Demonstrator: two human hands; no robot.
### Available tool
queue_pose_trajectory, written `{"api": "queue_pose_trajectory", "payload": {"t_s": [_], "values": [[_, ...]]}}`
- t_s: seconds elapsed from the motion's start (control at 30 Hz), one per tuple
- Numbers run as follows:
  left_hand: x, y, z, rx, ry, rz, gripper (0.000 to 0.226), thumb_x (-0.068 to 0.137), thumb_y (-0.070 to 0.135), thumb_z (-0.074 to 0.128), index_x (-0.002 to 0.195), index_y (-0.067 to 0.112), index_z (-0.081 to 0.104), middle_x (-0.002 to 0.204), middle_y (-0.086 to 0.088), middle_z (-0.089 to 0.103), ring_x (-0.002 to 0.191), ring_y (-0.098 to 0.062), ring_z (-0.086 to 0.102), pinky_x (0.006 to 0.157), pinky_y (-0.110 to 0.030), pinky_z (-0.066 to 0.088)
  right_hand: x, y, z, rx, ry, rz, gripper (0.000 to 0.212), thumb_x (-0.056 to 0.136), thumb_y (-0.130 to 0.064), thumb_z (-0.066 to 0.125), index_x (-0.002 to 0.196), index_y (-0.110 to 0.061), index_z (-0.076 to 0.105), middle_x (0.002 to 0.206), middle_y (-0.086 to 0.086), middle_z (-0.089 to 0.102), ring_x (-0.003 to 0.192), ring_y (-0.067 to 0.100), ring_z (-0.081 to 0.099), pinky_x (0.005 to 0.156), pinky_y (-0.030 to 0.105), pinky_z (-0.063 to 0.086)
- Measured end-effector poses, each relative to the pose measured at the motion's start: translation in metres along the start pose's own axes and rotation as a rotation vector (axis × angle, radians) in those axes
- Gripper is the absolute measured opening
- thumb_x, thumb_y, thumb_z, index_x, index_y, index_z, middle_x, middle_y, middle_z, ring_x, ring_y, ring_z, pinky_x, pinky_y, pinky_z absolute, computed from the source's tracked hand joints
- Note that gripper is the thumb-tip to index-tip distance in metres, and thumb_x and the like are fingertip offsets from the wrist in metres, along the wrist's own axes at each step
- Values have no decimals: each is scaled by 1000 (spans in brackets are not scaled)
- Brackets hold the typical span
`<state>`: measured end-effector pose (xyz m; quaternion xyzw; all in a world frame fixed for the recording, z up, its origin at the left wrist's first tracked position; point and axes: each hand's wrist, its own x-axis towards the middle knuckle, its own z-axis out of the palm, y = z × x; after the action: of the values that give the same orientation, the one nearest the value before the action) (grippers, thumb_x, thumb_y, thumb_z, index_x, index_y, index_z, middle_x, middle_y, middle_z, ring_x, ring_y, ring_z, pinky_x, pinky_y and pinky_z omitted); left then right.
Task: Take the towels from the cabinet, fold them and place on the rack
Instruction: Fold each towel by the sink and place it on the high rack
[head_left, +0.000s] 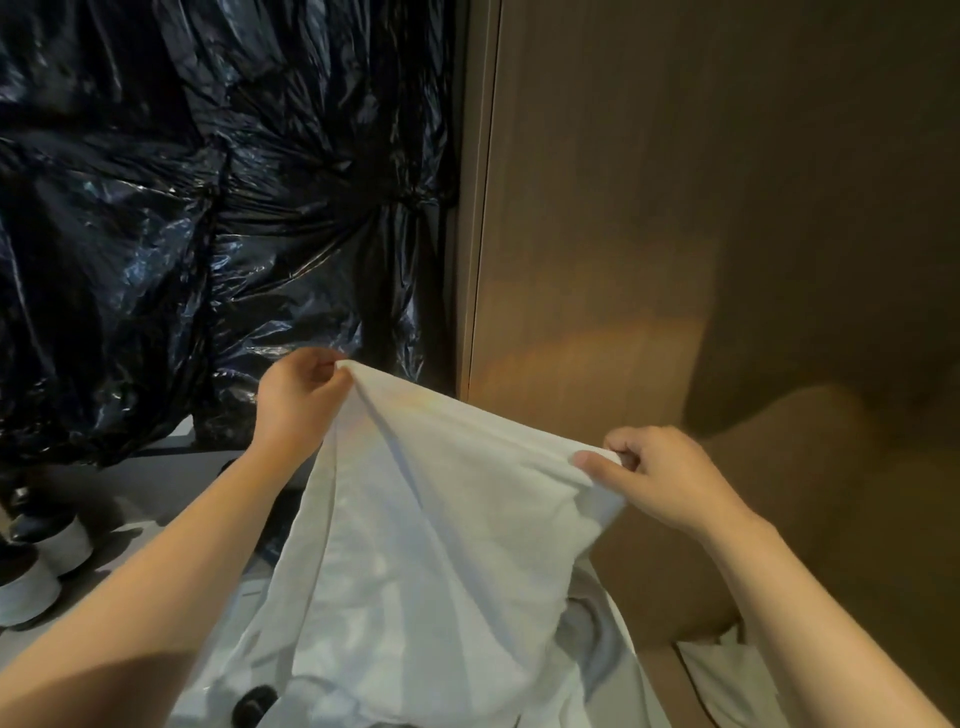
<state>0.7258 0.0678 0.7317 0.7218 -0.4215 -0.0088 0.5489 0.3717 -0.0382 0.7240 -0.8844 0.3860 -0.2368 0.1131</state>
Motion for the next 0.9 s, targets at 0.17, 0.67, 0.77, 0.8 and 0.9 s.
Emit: {"api": "queue_pose_trajectory", "payload": {"t_s": [0.17,0.67,0.77,0.8,0.9], "values": [[6,6,-1,-3,28,27,27,92,19,60,116,10,69,98,-1,70,82,-9,61,65,-12,39,11,7,-19,-221,41,-59,67,79,-86,29,54,-24,34,47,-6,36,42,11,37,46,24,24],[47,27,-11,-68,63,78,23,92,19,62,110,8,70,94,-7,72,82,-22,66,75,-36,55,59,2,-86,-660,390,-77,32,100,-48,34,84,-27,53,80,-5,60,65,13,54,51,25,41],[52,32,-11,-104,49,88,21,91,20,63,108,9,70,90,-5,72,80,-21,67,73,-35,56,73,-1,-102,-670,473,-44,29,102,-40,38,99,-20,58,95,-1,61,85,20,56,58,28,39],[53,35,-11,-117,51,91,20,91,20,63,107,10,70,88,-3,71,78,-19,67,70,-33,55,77,-3,-107,-656,492,-14,29,103,-38,39,102,-18,59,98,1,62,90,21,56,61,29,40],[56,42,-9,-140,67,108,18,92,21,63,106,12,71,86,1,70,75,-13,66,66,-29,54,86,-7,-116,-621,532,56,29,103,-35,41,108,-16,61,102,3,65,96,21,58,69,29,43]]}}
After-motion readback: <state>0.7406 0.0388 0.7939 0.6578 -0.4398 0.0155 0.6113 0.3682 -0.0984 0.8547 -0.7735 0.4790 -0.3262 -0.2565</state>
